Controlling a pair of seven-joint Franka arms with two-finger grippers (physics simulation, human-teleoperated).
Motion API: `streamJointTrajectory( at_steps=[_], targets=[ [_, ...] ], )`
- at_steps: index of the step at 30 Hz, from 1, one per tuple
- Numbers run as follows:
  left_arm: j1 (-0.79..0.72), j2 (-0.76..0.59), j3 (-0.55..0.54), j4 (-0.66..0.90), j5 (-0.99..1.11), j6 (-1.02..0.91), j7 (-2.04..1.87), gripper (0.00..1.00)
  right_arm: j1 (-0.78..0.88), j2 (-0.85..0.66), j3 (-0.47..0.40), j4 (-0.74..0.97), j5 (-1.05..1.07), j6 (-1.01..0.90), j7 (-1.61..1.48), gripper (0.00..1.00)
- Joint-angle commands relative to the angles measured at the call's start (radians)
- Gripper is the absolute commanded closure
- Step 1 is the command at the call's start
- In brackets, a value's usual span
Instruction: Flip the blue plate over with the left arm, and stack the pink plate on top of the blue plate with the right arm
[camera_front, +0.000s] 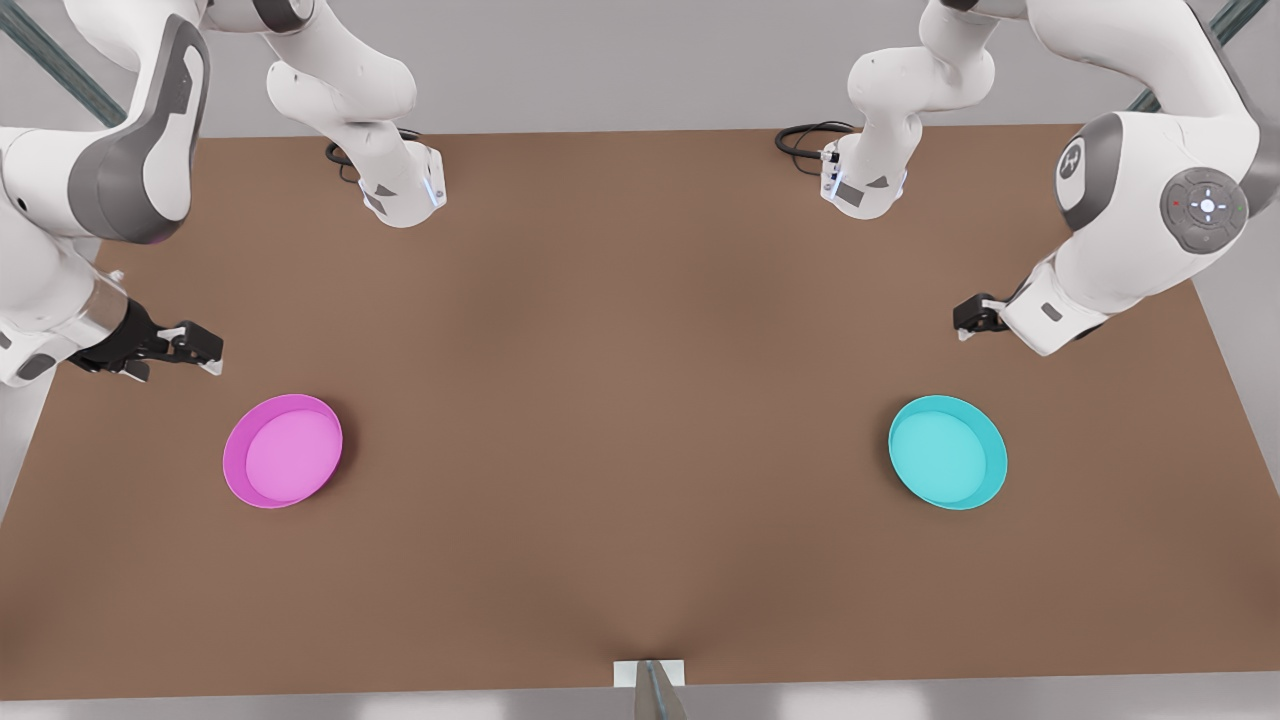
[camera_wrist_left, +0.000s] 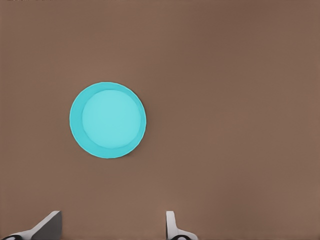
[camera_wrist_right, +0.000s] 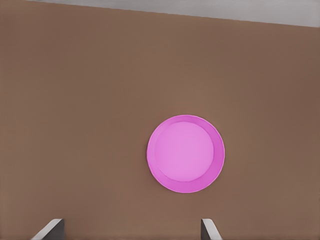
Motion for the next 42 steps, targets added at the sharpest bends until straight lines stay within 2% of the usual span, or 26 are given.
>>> streamJointTrajectory(
  at_steps=[1,3,4,6,7,12,15,25,34,35,37,40,42],
  targets=[
    [0.000,0.001,0.000,-0.001,-0.001,0.000,0.000,0.00,0.001,0.000,0.000,0.000,0.000,0.000,0.000,0.00],
    [0.054,0.027,0.001,-0.001,-0.057,0.000,0.001,0.00,0.001,0.000,0.000,0.000,0.000,0.000,0.000,0.00],
    [0.111,0.103,0.000,0.003,-0.061,0.014,-0.002,0.00,0.001,0.000,0.000,0.000,0.000,0.000,0.000,0.00],
    [0.305,0.402,0.000,0.201,-0.210,0.011,0.032,0.00,0.001,0.000,0.000,0.000,0.000,0.000,0.000,0.00],
    [0.367,0.487,0.000,0.236,-0.248,0.018,0.087,0.00,0.001,0.000,0.000,0.000,0.000,0.000,0.000,0.00],
    [0.450,0.668,0.000,0.221,-0.385,0.270,0.290,0.00,0.001,0.001,0.000,-0.002,0.000,0.000,0.000,0.00],
    [0.448,0.706,-0.012,0.173,-0.406,0.408,0.345,0.00,0.001,0.001,0.002,-0.002,0.000,0.000,0.000,0.00],
    [0.463,0.777,-0.012,0.137,-0.405,0.410,0.463,0.00,0.001,0.001,0.008,-0.002,-0.002,-0.003,0.000,0.00],
    [0.471,0.771,-0.011,0.129,-0.403,0.364,0.495,0.00,0.001,0.001,0.009,-0.002,-0.002,-0.003,0.000,0.00],
    [0.471,0.774,-0.011,0.127,-0.403,0.364,0.504,0.03,0.001,0.000,0.009,-0.002,-0.002,-0.005,0.002,0.00],
    [0.471,0.775,-0.009,0.121,-0.397,0.364,0.532,0.24,0.001,0.000,0.009,-0.002,0.000,-0.005,0.000,0.00],
    [0.471,0.775,-0.008,0.107,-0.399,0.364,0.538,0.33,0.001,0.001,0.009,-0.002,0.000,-0.005,0.000,0.00],
    [0.471,0.777,-0.006,0.103,-0.402,0.364,0.538,0.33,0.001,0.001,0.012,-0.002,-0.002,-0.005,0.000,0.00]
  ],
)
